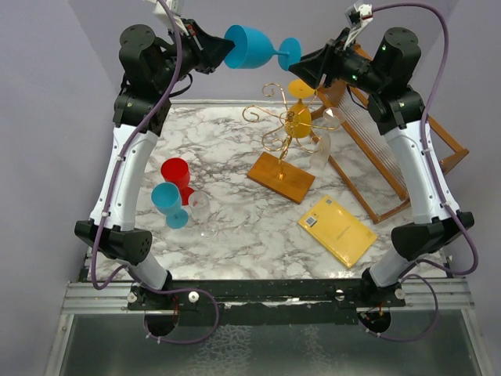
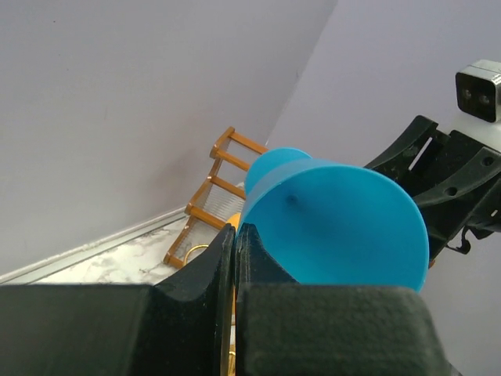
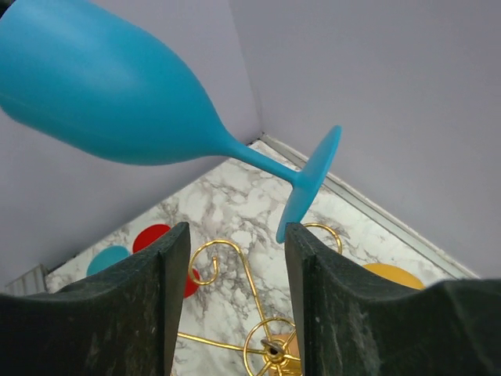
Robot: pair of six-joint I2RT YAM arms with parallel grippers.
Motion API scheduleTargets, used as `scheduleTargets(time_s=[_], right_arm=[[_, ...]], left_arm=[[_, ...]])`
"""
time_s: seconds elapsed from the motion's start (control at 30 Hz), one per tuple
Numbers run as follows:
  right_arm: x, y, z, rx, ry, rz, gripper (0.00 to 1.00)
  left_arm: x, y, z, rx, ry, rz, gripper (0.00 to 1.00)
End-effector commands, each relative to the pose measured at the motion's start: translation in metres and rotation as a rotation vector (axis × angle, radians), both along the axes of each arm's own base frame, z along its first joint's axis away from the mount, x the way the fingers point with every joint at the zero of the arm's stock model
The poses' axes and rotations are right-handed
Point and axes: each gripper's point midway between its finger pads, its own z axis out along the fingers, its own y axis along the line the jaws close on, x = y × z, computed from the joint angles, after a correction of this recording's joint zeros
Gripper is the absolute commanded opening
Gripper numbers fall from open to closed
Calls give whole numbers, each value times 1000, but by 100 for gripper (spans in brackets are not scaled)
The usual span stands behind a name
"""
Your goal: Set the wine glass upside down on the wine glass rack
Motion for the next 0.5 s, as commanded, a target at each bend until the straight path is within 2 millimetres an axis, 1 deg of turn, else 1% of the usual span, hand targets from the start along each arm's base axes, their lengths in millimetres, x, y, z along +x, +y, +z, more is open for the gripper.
scheduleTargets(time_s=[0.0, 0.2, 0.33, 0.4, 0.47], right_arm=[[16, -1, 17, 62, -6, -100, 48], [28, -8, 13, 84, 47, -180, 34], [30, -14, 12, 78, 44, -219, 33], [28, -15, 14, 71, 29, -220, 33], [23, -18, 19, 63, 4, -223, 33]], left_arm=[[-9, -6, 23, 2, -97, -13, 0], [-10, -9, 23, 10, -110, -23, 0], [-10, -7, 25, 14, -118, -13, 0], [-10, -5, 26, 21, -128, 1, 0], [-8, -2, 27, 29, -131, 23, 0]])
